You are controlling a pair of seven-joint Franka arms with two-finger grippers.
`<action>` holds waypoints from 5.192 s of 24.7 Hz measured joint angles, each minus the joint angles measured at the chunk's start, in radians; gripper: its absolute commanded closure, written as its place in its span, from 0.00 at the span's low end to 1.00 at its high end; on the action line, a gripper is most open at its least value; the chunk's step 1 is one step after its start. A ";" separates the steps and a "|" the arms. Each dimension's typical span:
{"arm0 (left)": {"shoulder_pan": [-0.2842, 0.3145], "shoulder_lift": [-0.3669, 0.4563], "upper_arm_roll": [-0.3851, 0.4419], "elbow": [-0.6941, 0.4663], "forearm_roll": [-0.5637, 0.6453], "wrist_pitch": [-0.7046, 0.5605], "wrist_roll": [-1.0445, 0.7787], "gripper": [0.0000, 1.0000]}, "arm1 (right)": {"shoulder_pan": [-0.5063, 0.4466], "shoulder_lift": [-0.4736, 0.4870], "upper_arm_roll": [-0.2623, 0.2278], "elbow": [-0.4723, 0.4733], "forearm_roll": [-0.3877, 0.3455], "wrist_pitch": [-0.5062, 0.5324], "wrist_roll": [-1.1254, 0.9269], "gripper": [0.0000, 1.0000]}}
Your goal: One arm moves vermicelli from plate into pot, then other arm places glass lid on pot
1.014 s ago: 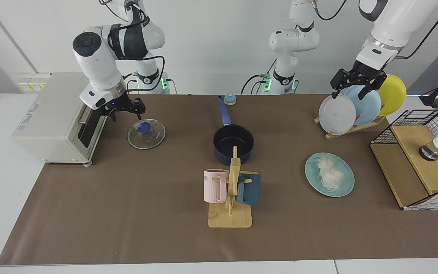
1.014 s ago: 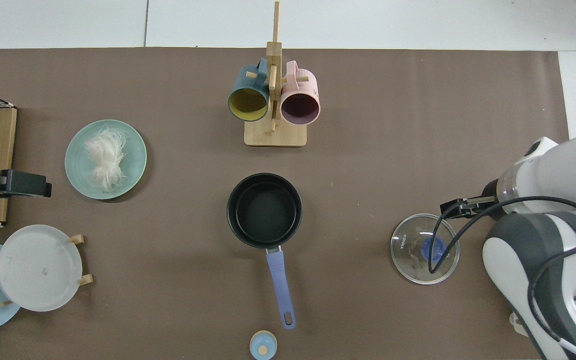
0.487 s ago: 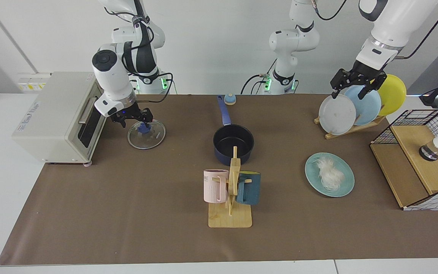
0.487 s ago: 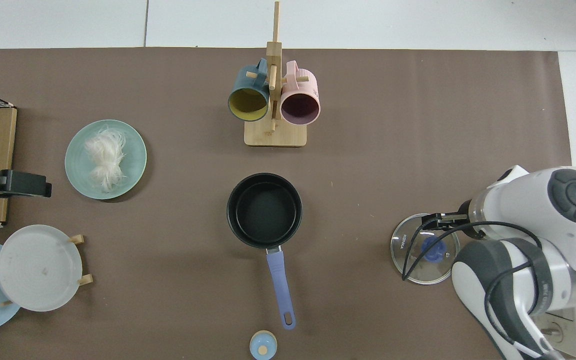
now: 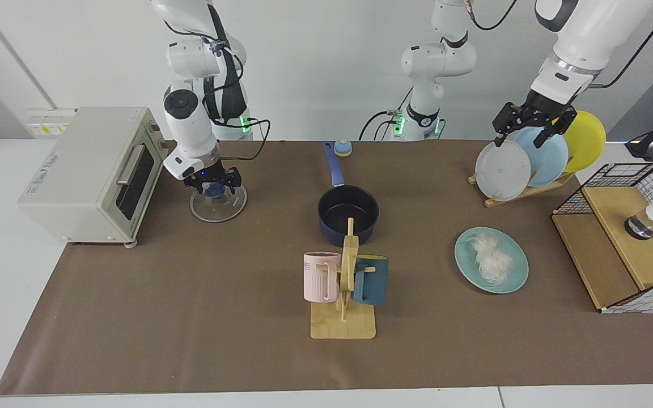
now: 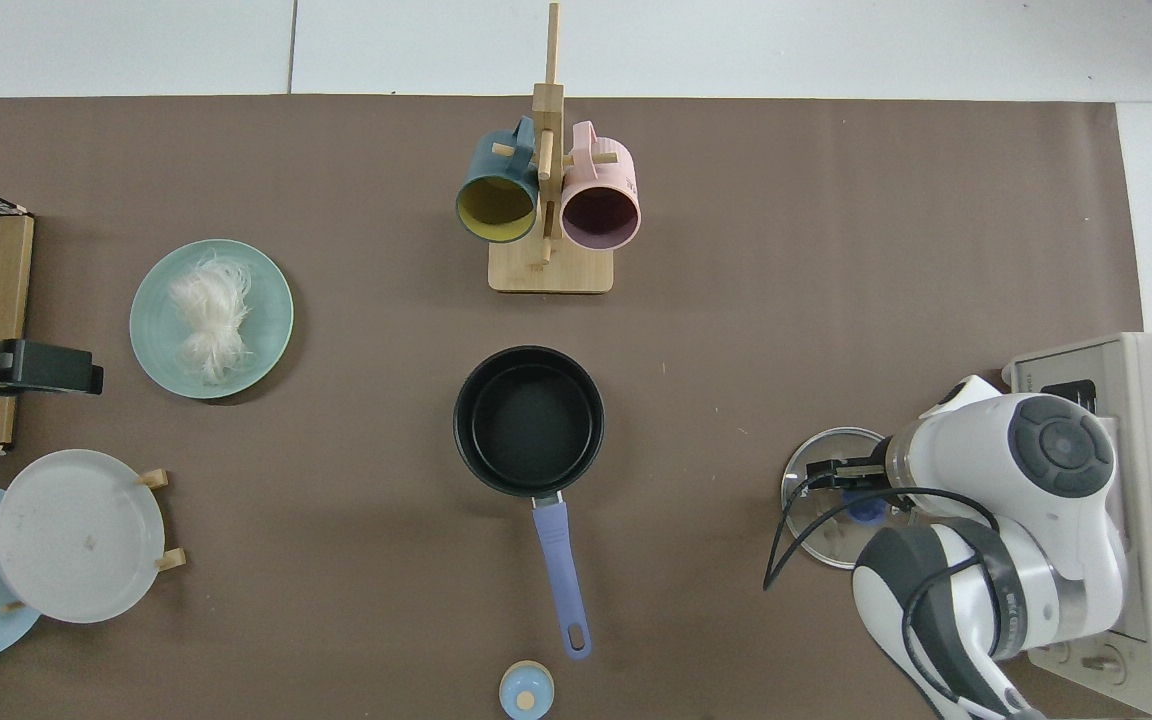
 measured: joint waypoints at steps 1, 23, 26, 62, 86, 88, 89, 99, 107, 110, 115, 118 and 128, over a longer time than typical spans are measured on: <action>0.000 0.000 0.000 0.000 0.000 0.000 0.000 0.00 | -0.001 0.000 -0.001 -0.007 0.000 0.005 0.000 0.00; 0.000 0.000 0.000 0.000 0.000 0.000 0.000 0.00 | -0.013 -0.008 -0.011 -0.130 0.000 0.088 0.000 0.95; 0.000 0.000 0.000 0.000 0.000 0.000 0.000 0.00 | -0.020 -0.011 -0.012 -0.131 0.000 0.088 0.000 1.00; 0.000 0.000 0.000 0.000 0.000 0.000 0.000 0.00 | -0.032 -0.015 -0.012 -0.044 0.000 0.055 0.000 1.00; 0.000 0.000 0.000 0.000 0.000 0.000 0.000 0.00 | -0.067 0.029 -0.010 0.052 0.000 -0.016 -0.001 0.00; 0.000 0.000 0.000 0.000 0.000 0.000 0.000 0.00 | -0.066 0.051 -0.009 0.051 0.000 0.016 0.000 0.00; 0.000 0.000 0.000 0.000 0.000 0.000 0.000 0.00 | -0.066 0.062 -0.008 0.051 0.000 0.032 0.000 0.00; 0.000 0.000 0.000 0.000 0.000 0.000 0.000 0.00 | -0.065 0.155 -0.005 0.053 0.000 0.142 0.000 0.25; 0.000 0.000 0.000 0.000 0.000 0.000 0.000 0.00 | -0.064 0.156 -0.003 0.057 0.000 0.142 0.000 0.22; 0.000 0.000 0.000 0.000 0.000 0.000 0.000 0.00 | -0.064 0.156 -0.003 0.057 0.000 0.140 0.000 0.14; 0.000 0.000 0.000 0.000 0.000 0.000 0.000 0.00 | -0.062 0.156 -0.003 0.057 0.000 0.122 0.000 0.21; 0.000 0.000 0.000 0.000 0.000 0.000 0.000 0.00 | -0.060 0.156 -0.003 0.057 0.000 0.111 0.000 0.41; 0.000 0.000 0.000 0.000 0.000 0.000 0.000 0.00 | -0.057 0.147 -0.003 0.057 0.000 0.098 -0.001 0.93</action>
